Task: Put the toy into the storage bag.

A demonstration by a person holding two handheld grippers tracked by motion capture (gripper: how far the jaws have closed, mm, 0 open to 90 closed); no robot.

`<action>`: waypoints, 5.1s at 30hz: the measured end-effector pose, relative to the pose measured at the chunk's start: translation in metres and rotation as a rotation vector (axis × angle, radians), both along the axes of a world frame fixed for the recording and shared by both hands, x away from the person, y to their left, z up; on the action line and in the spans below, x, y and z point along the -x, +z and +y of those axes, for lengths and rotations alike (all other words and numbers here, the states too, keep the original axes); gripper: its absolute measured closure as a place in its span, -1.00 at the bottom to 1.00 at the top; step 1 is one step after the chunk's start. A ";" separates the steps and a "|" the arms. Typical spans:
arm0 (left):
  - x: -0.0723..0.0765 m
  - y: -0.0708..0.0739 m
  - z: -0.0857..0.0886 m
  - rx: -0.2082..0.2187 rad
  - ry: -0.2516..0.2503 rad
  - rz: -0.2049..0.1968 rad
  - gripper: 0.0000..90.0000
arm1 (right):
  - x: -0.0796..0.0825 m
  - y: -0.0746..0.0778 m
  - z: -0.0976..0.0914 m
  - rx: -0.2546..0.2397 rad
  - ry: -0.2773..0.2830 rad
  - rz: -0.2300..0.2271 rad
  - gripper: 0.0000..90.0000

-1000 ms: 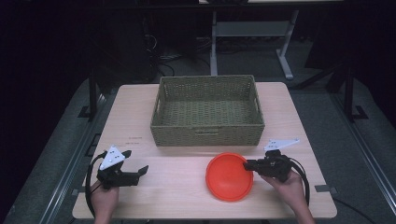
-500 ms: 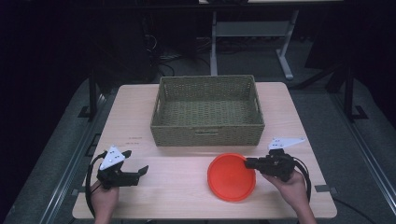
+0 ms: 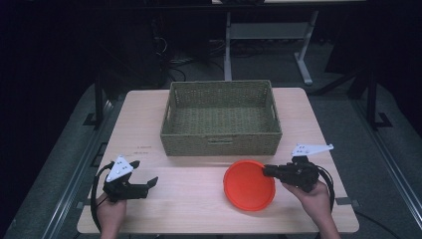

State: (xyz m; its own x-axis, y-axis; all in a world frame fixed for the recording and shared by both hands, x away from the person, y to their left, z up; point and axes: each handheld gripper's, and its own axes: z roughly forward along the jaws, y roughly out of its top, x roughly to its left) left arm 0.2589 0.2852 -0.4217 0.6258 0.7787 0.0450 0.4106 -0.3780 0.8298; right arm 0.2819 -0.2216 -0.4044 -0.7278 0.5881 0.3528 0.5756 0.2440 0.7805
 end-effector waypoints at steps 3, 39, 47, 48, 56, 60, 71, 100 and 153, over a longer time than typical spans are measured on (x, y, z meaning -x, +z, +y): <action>0.000 0.000 0.002 -0.005 0.004 0.000 -0.72 | 0.000 0.006 0.003 -0.004 0.008 0.005 0.82; -0.001 0.000 0.005 0.019 0.015 0.004 -0.72 | -0.032 0.099 0.028 0.081 0.048 0.013 0.81; -0.001 0.000 0.005 0.018 0.014 0.003 -0.72 | -0.045 0.119 0.034 0.096 0.047 0.004 0.81; -0.001 0.000 0.005 0.017 0.014 0.003 -0.72 | -0.046 0.122 0.034 0.098 0.051 0.001 0.81; -0.001 0.000 0.005 0.020 0.016 0.000 -0.72 | -0.058 0.135 0.038 0.098 0.047 -0.005 0.81; -0.001 0.000 0.006 0.019 0.018 0.001 -0.72 | -0.062 0.140 0.039 0.090 0.048 -0.009 0.81; -0.002 0.000 0.006 0.021 0.020 0.002 -0.72 | -0.079 0.153 0.044 0.093 0.034 -0.012 0.81; -0.001 0.000 0.005 0.020 0.013 0.005 -0.72 | -0.125 0.161 0.052 0.121 -0.046 0.020 0.81; -0.001 -0.001 0.003 0.020 0.004 0.005 -0.72 | -0.201 0.109 0.059 0.123 -0.234 0.141 0.80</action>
State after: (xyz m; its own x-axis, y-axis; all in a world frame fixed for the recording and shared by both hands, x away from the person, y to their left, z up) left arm 0.2602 0.2877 -0.4226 0.6228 0.7819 0.0268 0.4159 -0.3599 0.8352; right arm 0.4828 -0.1626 -0.2950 -0.5166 0.7783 0.3568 0.7278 0.1796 0.6619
